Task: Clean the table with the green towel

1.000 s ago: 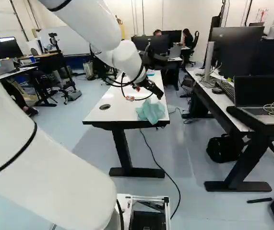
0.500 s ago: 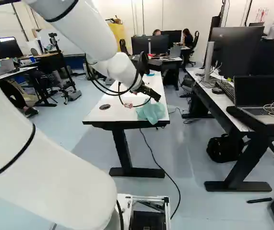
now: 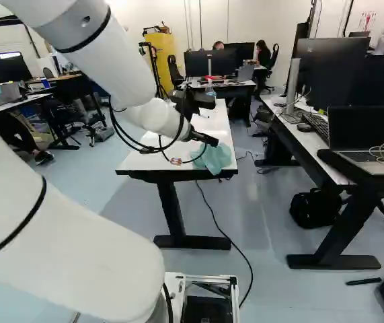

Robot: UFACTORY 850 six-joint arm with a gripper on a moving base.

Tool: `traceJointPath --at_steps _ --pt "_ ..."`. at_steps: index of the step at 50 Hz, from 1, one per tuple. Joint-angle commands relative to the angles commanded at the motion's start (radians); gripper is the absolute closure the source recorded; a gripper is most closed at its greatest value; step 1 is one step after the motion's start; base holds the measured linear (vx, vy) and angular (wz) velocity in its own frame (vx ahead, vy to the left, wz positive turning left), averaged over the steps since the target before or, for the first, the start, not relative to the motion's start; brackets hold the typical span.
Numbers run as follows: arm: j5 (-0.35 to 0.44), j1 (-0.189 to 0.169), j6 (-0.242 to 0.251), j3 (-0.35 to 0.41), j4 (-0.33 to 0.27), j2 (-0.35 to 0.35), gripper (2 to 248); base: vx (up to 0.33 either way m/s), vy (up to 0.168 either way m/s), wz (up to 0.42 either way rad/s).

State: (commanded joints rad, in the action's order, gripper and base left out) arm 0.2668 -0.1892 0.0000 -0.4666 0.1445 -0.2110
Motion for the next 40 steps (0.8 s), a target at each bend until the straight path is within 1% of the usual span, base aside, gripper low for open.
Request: traceJointPath --at_steps 15,40 --pt "0.162 0.051 0.0 0.101 -0.039 -0.018 3 0.0 0.0 0.0" --pt "0.376 0.117 0.0 0.235 -0.09 -0.042 3 0.0 0.0 0.0"
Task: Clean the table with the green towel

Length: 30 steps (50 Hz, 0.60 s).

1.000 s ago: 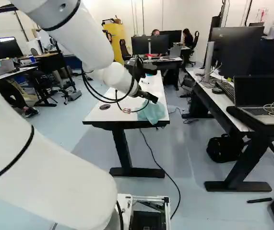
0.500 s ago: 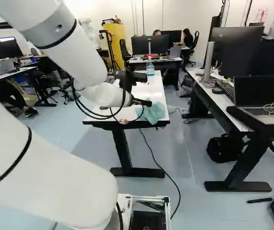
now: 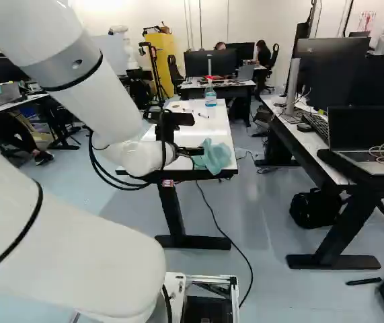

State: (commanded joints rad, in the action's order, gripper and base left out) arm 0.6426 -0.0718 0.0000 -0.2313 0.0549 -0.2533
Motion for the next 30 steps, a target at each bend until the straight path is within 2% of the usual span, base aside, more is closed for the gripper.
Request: traceJointPath --at_steps 30 --pt "0.165 0.051 0.0 0.103 -0.039 -0.019 3 0.0 0.0 0.0"
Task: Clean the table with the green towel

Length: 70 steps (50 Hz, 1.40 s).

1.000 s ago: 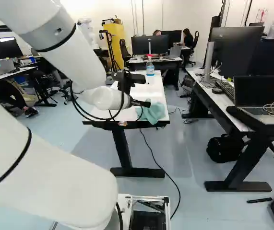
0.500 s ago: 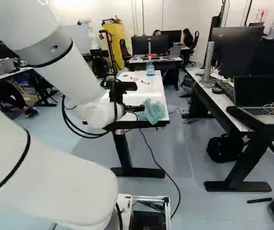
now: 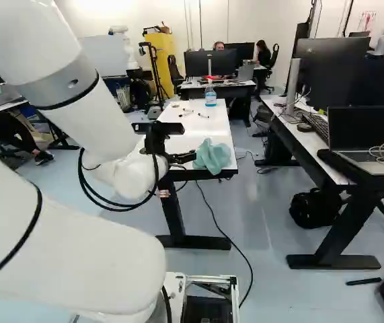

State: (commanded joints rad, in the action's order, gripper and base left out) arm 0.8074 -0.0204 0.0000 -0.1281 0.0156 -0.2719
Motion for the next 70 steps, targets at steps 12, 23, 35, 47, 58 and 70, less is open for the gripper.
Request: traceJointPath --at_steps 12,23,35,47,58,70 --pt "0.038 0.012 0.0 0.024 -0.009 -0.004 3 0.0 0.0 0.0" --pt "0.059 0.018 0.0 0.037 -0.014 -0.007 3 0.0 0.0 0.0" --pt "0.065 0.02 0.0 0.041 -0.016 -0.007 3 0.0 0.0 0.0" --pt "0.065 0.02 0.0 0.041 -0.016 -0.007 3 0.0 0.0 0.0" --pt "0.065 0.02 0.0 0.041 -0.016 -0.007 3 0.0 0.0 0.0" --pt "0.065 0.02 0.0 0.041 -0.016 -0.007 3 0.0 0.0 0.0"
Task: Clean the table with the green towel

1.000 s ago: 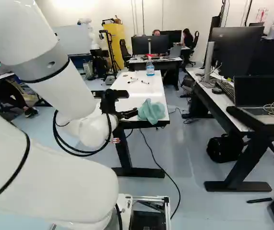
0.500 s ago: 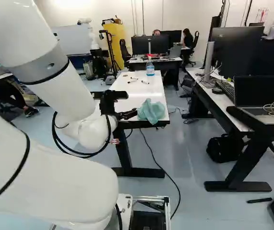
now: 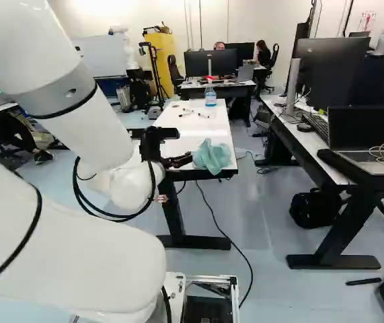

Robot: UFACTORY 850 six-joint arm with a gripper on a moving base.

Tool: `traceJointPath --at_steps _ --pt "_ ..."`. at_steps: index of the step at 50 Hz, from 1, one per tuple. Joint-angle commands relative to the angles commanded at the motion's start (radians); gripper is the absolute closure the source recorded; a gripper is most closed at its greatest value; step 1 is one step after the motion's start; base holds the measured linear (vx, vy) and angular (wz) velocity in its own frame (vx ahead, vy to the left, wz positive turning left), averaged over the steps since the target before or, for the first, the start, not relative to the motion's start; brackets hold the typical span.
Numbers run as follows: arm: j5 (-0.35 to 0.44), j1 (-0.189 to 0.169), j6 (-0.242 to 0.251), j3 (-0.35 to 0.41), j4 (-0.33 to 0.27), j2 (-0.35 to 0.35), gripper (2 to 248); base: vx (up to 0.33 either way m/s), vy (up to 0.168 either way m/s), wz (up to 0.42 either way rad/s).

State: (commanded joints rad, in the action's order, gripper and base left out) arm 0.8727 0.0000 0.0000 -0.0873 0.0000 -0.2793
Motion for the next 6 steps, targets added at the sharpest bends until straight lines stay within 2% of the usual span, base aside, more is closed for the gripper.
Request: traceJointPath --at_steps 6 --pt "0.0 0.0 0.0 0.0 0.0 0.0 3 0.0 0.0 0.0"
